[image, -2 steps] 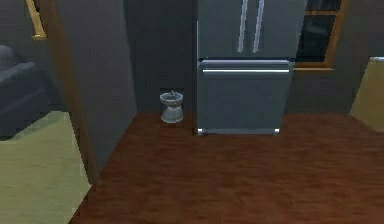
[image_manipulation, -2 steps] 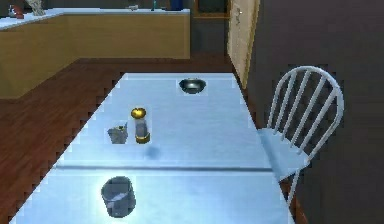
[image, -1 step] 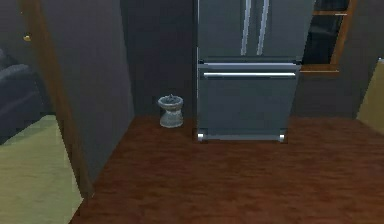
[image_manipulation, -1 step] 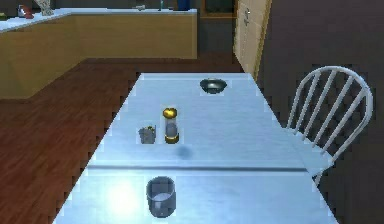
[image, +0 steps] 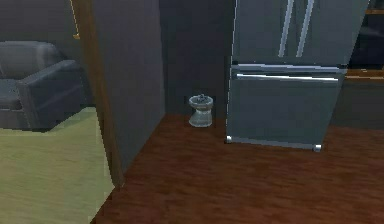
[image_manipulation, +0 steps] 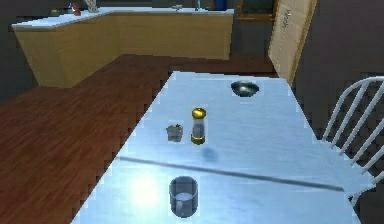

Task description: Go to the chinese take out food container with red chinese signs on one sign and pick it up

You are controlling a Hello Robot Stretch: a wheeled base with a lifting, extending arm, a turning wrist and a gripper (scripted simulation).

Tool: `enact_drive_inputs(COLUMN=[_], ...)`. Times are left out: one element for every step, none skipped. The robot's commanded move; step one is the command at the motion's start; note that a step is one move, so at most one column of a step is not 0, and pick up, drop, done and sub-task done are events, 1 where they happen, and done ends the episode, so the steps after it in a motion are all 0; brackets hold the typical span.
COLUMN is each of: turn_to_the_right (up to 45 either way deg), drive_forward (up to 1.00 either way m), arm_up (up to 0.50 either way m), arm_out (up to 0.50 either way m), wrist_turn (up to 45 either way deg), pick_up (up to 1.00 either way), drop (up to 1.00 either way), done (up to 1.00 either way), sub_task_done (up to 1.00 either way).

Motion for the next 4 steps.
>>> enact_drive_inputs(turn_to_the_right=[0.0,0.0,0.0,0.0], drive_forward=[0.00,0.00,0.00,0.00], arm_up=[0.50,0.38,0.00,0.00], arm_out=[0.00,0.00,0.48,0.00], wrist_turn=[0.0,0.0,0.0,45.0], pick_up=[0.00,0.00,0.00,0.00], drop=[0.00,0.00,0.00,0.00], done=[0.00,0.00,0.00,0.00], sub_task_done=[0.00,0.00,0.00,0.00])
